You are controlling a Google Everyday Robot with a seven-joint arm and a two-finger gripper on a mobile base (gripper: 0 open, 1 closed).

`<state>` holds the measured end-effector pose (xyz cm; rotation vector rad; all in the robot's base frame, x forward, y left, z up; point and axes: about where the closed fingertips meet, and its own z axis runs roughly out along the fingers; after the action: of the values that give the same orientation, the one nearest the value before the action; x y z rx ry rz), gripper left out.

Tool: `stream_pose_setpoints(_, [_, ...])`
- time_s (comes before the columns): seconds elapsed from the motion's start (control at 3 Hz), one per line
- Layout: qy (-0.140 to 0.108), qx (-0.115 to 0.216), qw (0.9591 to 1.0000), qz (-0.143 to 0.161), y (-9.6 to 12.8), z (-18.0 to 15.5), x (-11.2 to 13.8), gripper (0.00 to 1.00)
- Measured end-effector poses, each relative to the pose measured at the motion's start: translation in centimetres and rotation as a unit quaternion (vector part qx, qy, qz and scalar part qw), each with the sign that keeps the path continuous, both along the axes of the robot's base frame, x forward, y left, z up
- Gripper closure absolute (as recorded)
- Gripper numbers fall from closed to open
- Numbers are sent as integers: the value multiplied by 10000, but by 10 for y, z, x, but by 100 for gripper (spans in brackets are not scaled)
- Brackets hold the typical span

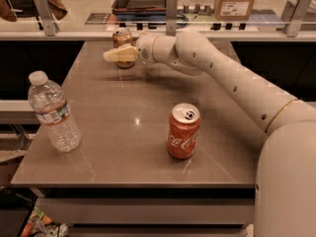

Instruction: Knock orange can over

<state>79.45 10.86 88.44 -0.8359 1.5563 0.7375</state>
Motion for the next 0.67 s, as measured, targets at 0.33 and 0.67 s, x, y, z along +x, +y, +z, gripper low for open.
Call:
stream_pose_setpoints(0.33, [-38, 100, 9999, 58, 6, -6, 0, 18])
stream_pose_setpoints(0.67, [-34, 99, 9999, 79, 9, -6, 0, 41])
